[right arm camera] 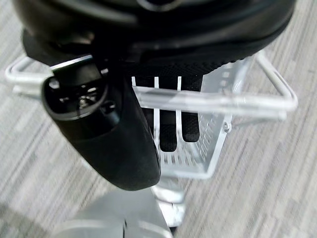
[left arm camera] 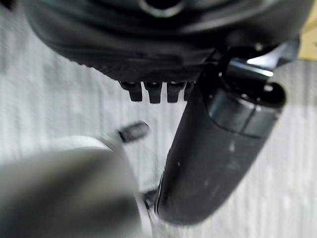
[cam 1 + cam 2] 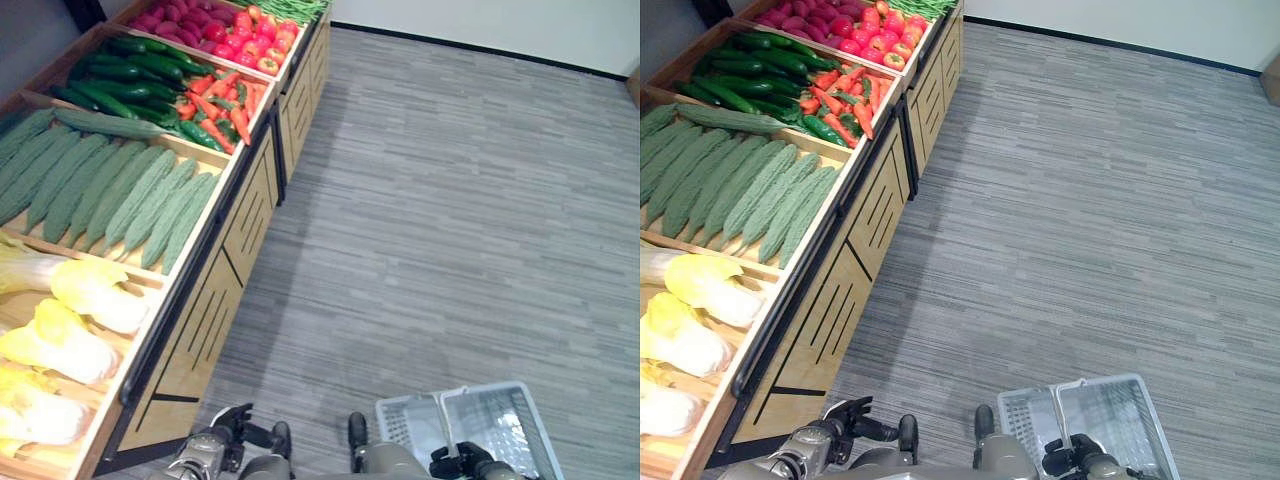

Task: Get the vegetables into the basket

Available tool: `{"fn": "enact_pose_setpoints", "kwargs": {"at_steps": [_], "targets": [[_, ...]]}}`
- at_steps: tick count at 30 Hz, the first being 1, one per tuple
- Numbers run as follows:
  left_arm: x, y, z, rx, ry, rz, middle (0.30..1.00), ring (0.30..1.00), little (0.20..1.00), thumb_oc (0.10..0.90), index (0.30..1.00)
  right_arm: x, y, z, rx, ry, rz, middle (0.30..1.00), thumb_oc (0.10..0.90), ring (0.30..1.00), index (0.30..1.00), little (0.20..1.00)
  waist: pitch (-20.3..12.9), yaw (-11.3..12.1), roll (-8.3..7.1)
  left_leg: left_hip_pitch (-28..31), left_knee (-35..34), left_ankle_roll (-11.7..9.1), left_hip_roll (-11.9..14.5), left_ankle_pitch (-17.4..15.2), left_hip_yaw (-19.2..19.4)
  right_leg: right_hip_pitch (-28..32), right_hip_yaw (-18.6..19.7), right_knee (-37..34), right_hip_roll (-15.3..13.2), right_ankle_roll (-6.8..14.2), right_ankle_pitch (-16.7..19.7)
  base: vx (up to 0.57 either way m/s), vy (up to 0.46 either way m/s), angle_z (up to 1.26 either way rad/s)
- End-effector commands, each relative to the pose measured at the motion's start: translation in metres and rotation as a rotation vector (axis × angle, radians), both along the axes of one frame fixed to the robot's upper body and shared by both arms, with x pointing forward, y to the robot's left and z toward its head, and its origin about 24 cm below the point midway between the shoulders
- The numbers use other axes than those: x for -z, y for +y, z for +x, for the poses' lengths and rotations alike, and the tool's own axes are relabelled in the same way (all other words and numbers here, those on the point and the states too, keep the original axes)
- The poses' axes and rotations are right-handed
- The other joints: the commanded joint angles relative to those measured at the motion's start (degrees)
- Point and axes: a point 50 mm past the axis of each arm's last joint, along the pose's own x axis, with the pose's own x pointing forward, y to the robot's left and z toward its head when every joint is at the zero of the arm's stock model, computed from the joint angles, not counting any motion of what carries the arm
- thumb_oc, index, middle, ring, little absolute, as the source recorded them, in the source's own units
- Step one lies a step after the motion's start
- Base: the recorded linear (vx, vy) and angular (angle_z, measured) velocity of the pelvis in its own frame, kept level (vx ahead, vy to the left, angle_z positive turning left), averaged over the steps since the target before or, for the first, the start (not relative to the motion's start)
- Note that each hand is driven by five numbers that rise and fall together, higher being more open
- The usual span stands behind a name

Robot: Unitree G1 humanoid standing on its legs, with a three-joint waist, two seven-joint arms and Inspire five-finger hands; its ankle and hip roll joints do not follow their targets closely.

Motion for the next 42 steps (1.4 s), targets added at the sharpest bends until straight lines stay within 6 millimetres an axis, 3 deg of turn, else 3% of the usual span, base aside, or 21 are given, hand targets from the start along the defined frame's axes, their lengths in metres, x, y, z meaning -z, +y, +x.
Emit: {"fn": "enact_pose_setpoints", "kwargs": {"at_steps": [1, 6, 9, 11, 14, 15, 16, 20, 26, 31, 33, 42], "targets": [[0.001, 0.009, -0.012, -0.013, 0.024, 0.019, 1.000, 1.000, 1.000, 0.900, 1.000, -0.002, 0.000, 0.008, -0.053, -0.013, -0.005, 0.300, 0.400, 0.300, 0.300, 0.300, -0.8, 2.0, -3.41, -0.4, 2.8, -0.7, -0.5, -4.8, -0.7, -1.9, 2.0, -0.6, -9.0, 8.5, 7.6, 0.04, 0.120, -0.03], [0.001, 0.009, -0.011, -0.036, 0.013, 0.010, 1.000, 1.000, 1.000, 0.900, 1.000, -0.003, -0.002, 0.012, -0.052, -0.026, -0.010, 0.300, 0.400, 0.300, 0.300, 0.300, 0.0, 3.1, -4.26, -0.6, 5.8, 1.2, -3.1, -7.4, -2.3, -2.6, 1.6, 2.7, -11.3, 9.5, 9.4, 0.02, 0.125, -0.03], [0.001, 0.010, -0.013, -0.041, 0.017, 0.011, 1.000, 1.000, 1.000, 0.900, 1.000, -0.003, 0.000, 0.013, -0.045, -0.035, 0.000, 0.300, 0.400, 0.300, 0.300, 0.300, 0.8, 3.4, -3.71, 0.3, 5.9, 1.9, -3.2, -7.3, -3.3, -4.7, 2.7, 10.0, -10.8, 9.5, 11.5, 0.04, 0.097, 0.03], [0.001, 0.010, -0.014, -0.026, 0.025, 0.014, 1.000, 1.000, 1.000, 0.900, 1.000, -0.004, -0.002, 0.013, -0.034, -0.042, -0.002, 0.300, 0.400, 0.300, 0.300, 0.300, 1.2, 3.0, -3.49, 2.0, 4.7, 1.6, -3.5, -7.4, -5.4, -6.8, 2.8, 8.5, -11.5, 9.1, 14.4, 0.18, -0.002, 0.29], [0.001, 0.011, -0.011, -0.026, 0.019, 0.017, 1.000, 1.000, 1.000, 0.900, 1.000, -0.005, -0.003, 0.017, -0.031, -0.052, -0.006, 0.300, 0.400, 0.300, 0.300, 0.300, 1.9, 1.6, -3.19, 3.1, 5.0, 1.4, -3.5, -8.0, -8.1, -8.3, 5.3, 4.4, -9.6, 8.9, 14.2, 0.19, -0.050, 0.66], [0.000, 0.012, -0.010, -0.028, 0.018, 0.019, 1.000, 1.000, 1.000, 0.900, 1.000, -0.005, -0.003, 0.016, -0.026, -0.052, -0.005, 0.300, 0.400, 0.300, 0.300, 0.300, 2.0, 0.8, -3.36, 3.6, 5.4, 1.3, -3.9, -8.5, -10.3, -9.1, 9.1, 1.7, -7.0, 8.9, 12.6, 0.17, -0.027, 0.74], [0.000, 0.012, -0.010, -0.026, 0.019, 0.021, 1.000, 1.000, 1.000, 0.900, 1.000, -0.005, -0.003, 0.016, -0.026, -0.051, -0.004, 0.300, 0.400, 0.300, 0.300, 0.300, 2.0, 0.4, -3.43, 3.9, 5.4, 1.3, -4.1, -8.8, -11.2, -9.3, 10.4, 1.0, -6.0, 8.8, 12.3, 0.21, -0.051, 0.63], [0.001, 0.012, -0.012, -0.030, 0.029, 0.025, 1.000, 1.000, 1.000, 0.900, 1.000, -0.004, -0.004, 0.011, -0.026, -0.034, 0.001, 0.300, 0.400, 0.300, 0.300, 0.300, 0.6, 0.4, -3.62, 4.7, 5.4, 0.4, -3.6, -9.2, -14.7, -6.9, 11.1, 1.0, -4.2, 7.9, 9.0, 0.11, -0.103, 0.89], [0.000, 0.009, -0.008, -0.032, 0.017, 0.020, 1.000, 1.000, 1.000, 0.900, 1.000, -0.004, -0.004, 0.012, -0.028, -0.037, -0.006, 0.300, 0.400, 0.300, 0.300, 0.300, -0.6, 0.5, -2.86, 4.6, 3.9, -1.4, -0.9, -7.9, -17.9, -6.3, 8.6, 2.5, -2.9, 6.4, 5.6, 0.06, -0.126, 0.30], [-0.005, 0.008, 0.011, -0.019, -0.030, 0.018, 1.000, 1.000, 1.000, 0.900, 1.000, -0.002, -0.001, 0.006, -0.032, -0.030, 0.002, 0.300, 0.400, 0.300, 0.300, 0.300, 0.0, -0.4, -2.45, 1.5, 3.1, -4.5, 3.6, -4.6, -22.6, -6.2, 4.3, 5.8, -0.8, 4.1, 0.6, 0.00, -0.222, 0.75], [-0.006, 0.005, 0.015, 0.002, -0.038, 0.017, 1.000, 1.000, 1.000, 0.900, 1.000, -0.001, -0.001, 0.002, -0.041, -0.021, 0.001, 0.300, 0.400, 0.300, 0.300, 0.300, 0.1, -0.6, -2.49, 0.1, 2.5, -5.6, 4.7, -3.1, -22.0, -5.5, 2.2, 4.4, -0.8, 3.8, 0.9, -0.03, -0.190, 0.98], [-0.007, 0.003, 0.018, 0.007, -0.046, 0.013, 1.000, 1.000, 1.000, 0.900, 1.000, -0.002, -0.003, 0.002, -0.040, -0.024, -0.003, 0.300, 0.400, 0.300, 0.300, 0.300, 0.1, -1.0, -2.45, -0.6, 2.4, -5.7, 5.0, -2.6, -21.1, -4.9, 1.1, 3.6, -1.2, 3.8, 1.2, 0.00, -0.012, 0.14]]}}
